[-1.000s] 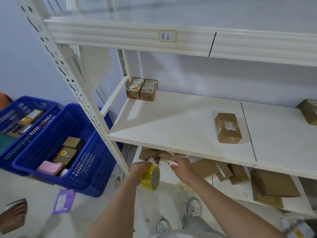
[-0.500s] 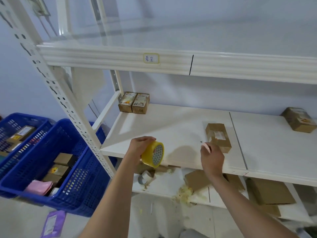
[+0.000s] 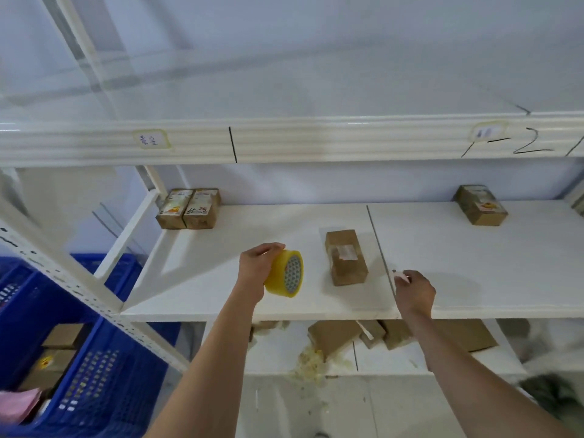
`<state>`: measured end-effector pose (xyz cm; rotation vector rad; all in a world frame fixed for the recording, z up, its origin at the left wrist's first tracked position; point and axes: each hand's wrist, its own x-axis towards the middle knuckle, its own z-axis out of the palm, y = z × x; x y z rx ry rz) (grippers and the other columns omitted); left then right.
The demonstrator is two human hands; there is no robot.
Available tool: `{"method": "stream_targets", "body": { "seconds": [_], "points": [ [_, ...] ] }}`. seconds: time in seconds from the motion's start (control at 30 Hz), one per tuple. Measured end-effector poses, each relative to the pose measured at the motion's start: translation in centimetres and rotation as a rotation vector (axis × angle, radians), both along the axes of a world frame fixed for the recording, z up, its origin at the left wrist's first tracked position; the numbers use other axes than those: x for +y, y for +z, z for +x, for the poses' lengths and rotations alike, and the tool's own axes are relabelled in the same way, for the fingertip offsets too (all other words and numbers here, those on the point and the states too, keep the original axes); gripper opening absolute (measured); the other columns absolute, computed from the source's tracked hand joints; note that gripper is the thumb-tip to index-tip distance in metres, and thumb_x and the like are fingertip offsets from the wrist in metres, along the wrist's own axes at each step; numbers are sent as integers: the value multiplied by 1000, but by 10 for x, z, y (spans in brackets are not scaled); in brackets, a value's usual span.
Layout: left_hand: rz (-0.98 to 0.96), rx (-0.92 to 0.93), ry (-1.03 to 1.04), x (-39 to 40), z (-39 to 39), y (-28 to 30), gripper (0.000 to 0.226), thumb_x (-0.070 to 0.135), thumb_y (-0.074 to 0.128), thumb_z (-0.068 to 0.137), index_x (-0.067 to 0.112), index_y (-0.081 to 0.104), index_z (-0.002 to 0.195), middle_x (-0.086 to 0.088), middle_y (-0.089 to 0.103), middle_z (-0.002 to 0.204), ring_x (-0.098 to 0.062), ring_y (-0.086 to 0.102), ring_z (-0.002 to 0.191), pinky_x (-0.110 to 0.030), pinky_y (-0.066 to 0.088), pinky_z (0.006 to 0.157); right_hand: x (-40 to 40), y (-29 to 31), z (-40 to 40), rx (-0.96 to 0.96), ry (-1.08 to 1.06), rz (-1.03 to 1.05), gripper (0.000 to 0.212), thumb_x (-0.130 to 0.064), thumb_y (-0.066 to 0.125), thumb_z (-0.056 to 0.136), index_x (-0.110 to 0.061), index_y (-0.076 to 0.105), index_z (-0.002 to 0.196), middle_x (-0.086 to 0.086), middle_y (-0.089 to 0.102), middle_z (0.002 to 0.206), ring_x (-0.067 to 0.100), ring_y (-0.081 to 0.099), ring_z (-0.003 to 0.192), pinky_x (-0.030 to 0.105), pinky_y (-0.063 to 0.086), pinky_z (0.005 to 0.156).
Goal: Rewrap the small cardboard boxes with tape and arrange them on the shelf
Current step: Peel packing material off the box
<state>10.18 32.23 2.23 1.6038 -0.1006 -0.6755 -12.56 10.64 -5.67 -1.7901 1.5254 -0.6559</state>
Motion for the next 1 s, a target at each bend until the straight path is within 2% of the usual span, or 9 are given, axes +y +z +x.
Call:
{"method": "stream_targets", "body": {
  "seconds": [0.1, 0.33, 0.47, 0.57, 0.63, 0.73, 0.83, 0.9, 1.0],
  "points": [
    [4, -1, 22, -21, -9, 3, 15, 15, 75, 89, 21, 81, 77, -9, 75, 102, -45, 67, 103, -53, 57, 89, -22, -5, -12, 41, -22, 78, 22, -12, 59, 98, 2, 66, 114, 21, 70, 109, 36, 65, 101, 28, 43, 76],
    [43, -6, 32, -44, -15, 4, 10, 23, 74, 91, 23, 82, 84, -8, 73, 107, -42, 66, 104, -51, 58, 88, -66, -27, -26, 234, -1, 105, 24, -20, 58, 99, -3, 68, 85, 16, 69, 82, 32, 62, 74, 29, 44, 61],
    [53, 1, 46, -43, -16, 8, 10, 24, 72, 92, 22, 81, 87, -4, 72, 105, -37, 66, 102, -48, 58, 87, -68, -25, -27, 454, -38, 43, 28, -28, 63, 98, 0, 67, 95, 19, 66, 93, 33, 62, 82, 36, 51, 67],
    [45, 21, 29, -39, -17, 10, 12, 28, 72, 92, 19, 80, 94, -4, 69, 103, -31, 64, 96, -48, 57, 88, -55, 2, 1, 382, -66, -142, 36, -26, 64, 97, 6, 59, 114, 27, 62, 108, 41, 62, 97, 45, 51, 81],
    [42, 48, 19, -37, -17, 10, 17, 30, 72, 91, 17, 79, 99, -5, 67, 101, -28, 63, 90, -48, 57, 87, -35, 34, 34, 124, 28, -206, 29, -24, 60, 100, 0, 63, 115, 21, 69, 104, 34, 66, 92, 39, 53, 81],
    [30, 65, 2, -33, -17, 8, 18, 28, 72, 91, 15, 78, 102, -5, 67, 99, -25, 63, 85, -43, 57, 83, 5, 82, 84, -170, 325, -106, 26, -29, 59, 100, -8, 71, 107, 8, 75, 99, 19, 67, 84, 29, 52, 77],
    [4, 55, -19, -27, -14, 7, 17, 26, 69, 93, 14, 79, 101, -5, 68, 101, -25, 63, 87, -43, 56, 86, 46, 107, 122, -46, 694, 29, 35, -43, 68, 93, -16, 72, 114, -1, 71, 112, 13, 64, 101, 27, 49, 87],
    [14, 41, -26, -19, -9, 7, 15, 27, 67, 95, 17, 79, 98, -5, 71, 100, -26, 65, 90, -44, 56, 88, 63, 108, 141, 22, 769, 124, 42, -42, 72, 90, -13, 70, 120, 3, 69, 117, 16, 64, 104, 32, 52, 91],
    [22, 16, -44, -4, 3, 9, 16, 24, 64, 97, 17, 79, 94, -2, 73, 91, -21, 68, 83, -35, 57, 77, 80, 103, 158, 23, 790, 135, 22, -29, 76, 88, -12, 78, 101, 2, 74, 102, 20, 68, 98, 40, 58, 87]
  ]
}}
